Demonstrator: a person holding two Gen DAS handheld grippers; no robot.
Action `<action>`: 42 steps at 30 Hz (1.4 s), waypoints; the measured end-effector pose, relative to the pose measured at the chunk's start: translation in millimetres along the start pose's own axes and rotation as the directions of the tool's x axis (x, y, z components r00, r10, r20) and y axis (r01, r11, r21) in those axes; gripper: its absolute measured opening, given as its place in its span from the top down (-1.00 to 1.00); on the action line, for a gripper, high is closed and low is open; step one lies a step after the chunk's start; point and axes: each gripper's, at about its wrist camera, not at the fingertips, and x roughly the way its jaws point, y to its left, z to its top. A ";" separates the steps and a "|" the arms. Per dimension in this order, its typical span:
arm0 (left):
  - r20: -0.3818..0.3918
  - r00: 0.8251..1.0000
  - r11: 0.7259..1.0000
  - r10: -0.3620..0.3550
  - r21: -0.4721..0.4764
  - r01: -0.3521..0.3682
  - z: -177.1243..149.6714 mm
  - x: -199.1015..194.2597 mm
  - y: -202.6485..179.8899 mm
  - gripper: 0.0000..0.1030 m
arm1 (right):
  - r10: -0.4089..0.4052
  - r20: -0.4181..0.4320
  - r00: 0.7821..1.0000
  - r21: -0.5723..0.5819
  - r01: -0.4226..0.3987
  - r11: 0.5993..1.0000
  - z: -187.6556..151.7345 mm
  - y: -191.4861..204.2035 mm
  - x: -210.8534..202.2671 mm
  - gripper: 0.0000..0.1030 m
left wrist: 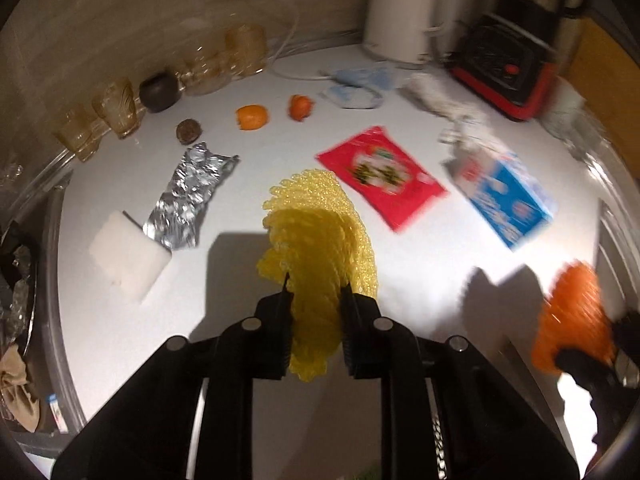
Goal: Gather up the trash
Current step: 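Grasp the yellow foam mesh net with the left gripper while the right gripper holds the orange net, then drop the orange net into the green basket with the right gripper while the left gripper drops the yellow net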
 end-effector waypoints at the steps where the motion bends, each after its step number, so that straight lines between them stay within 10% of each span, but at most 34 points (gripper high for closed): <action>1: 0.004 1.000 1.000 -0.014 0.003 0.014 -5.8 -8.1 -3.2 0.62 | -0.001 0.002 1.000 -0.008 0.001 1.000 -4.6 1.4 -6.0 0.18; 8: -0.007 0.990 0.988 -0.144 0.058 0.144 -71.2 -65.8 -45.9 0.62 | -0.007 -0.032 0.999 -0.056 0.005 0.998 -59.5 7.4 -49.5 0.18; 20: -0.085 0.983 0.982 -0.164 0.083 0.171 -163.4 -87.5 -95.6 0.62 | 0.005 -0.186 0.983 -0.091 -0.023 0.996 -163.5 12.8 -46.8 0.18; 34: -0.144 0.979 0.979 -0.142 0.124 0.160 -178.7 -74.9 -105.5 0.62 | 0.003 -0.191 0.982 -0.068 -0.017 0.998 -186.4 6.1 -23.8 -0.70; 42: -0.169 0.973 0.976 -0.155 0.124 0.177 -181.8 -65.3 -106.6 0.62 | 0.001 -0.152 0.988 -0.022 -0.004 1.000 -175.0 -3.5 -43.5 -0.72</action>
